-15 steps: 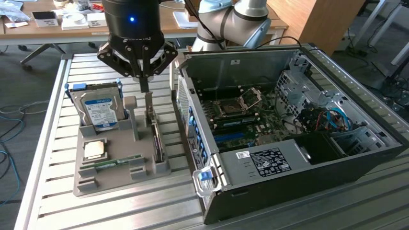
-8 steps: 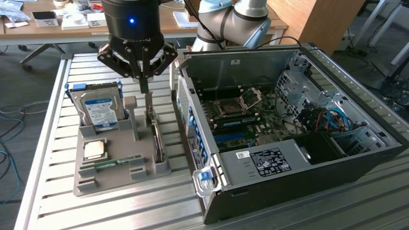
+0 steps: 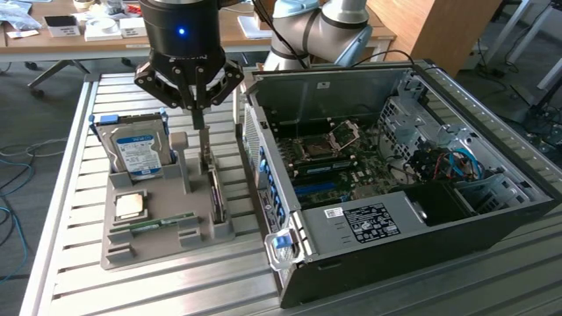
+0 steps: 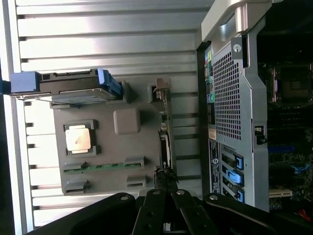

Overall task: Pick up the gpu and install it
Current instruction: 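Reach for the gpu, then pick up the gpu and move the gpu toward the slot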

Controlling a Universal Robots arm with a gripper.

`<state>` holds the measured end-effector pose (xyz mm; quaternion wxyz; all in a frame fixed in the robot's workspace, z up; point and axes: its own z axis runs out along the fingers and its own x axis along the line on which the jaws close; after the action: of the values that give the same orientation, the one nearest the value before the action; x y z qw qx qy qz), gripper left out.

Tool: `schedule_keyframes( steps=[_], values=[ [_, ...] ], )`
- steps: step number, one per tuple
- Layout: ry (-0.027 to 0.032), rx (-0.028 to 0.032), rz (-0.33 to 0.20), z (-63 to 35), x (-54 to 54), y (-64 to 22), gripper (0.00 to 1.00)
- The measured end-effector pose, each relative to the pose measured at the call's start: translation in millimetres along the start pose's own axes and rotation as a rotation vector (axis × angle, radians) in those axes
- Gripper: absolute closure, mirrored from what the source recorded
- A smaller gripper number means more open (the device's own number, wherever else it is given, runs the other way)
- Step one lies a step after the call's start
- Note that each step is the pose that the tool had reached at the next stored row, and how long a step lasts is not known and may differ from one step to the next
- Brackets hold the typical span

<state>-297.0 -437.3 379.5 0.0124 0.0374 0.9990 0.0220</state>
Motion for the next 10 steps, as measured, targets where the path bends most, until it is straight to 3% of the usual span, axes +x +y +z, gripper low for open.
schedule_keyframes(
  steps=[10],
  values=[
    [-0.0001,-0.0001,0.0,0.1,-0.1,-1.2,0.89]
  ],
)
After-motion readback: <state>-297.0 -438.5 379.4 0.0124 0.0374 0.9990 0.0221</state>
